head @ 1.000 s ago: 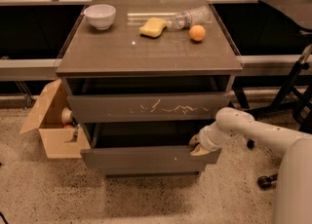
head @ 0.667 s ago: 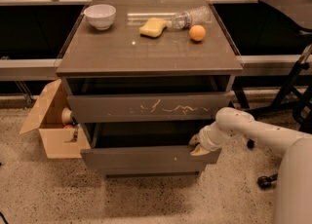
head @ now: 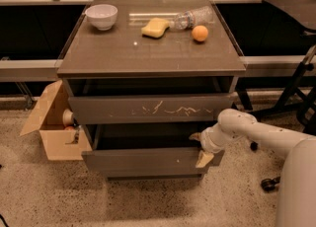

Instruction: Open middle drawer

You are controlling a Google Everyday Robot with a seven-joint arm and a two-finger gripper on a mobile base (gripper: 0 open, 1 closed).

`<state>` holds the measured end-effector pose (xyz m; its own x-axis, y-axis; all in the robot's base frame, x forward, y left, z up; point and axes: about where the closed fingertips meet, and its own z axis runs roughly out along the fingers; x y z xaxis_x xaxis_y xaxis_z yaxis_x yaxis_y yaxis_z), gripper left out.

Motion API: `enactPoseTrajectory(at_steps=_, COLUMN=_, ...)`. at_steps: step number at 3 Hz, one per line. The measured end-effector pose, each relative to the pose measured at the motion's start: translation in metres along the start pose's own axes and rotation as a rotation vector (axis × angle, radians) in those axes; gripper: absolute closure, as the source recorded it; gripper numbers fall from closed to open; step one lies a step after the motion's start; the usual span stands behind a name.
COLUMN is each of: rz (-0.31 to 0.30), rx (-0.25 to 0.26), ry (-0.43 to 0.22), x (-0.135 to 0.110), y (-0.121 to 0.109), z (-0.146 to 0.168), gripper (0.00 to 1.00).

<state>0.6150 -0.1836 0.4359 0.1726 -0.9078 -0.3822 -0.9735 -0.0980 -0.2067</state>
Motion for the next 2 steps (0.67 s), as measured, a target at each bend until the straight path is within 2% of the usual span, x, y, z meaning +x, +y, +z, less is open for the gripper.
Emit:
enactPoseTrajectory(at_steps=1, rz=0.0, rx=0.0, ry=0.0, x=0.0, y=0.0, z=0.0, gripper=0.0)
enactPoseTrajectory(at_steps=2, rz=0.02, rx=-0.048, ry=-0.003, x=-0.002, y=0.017, z=0.003, gripper=0.0)
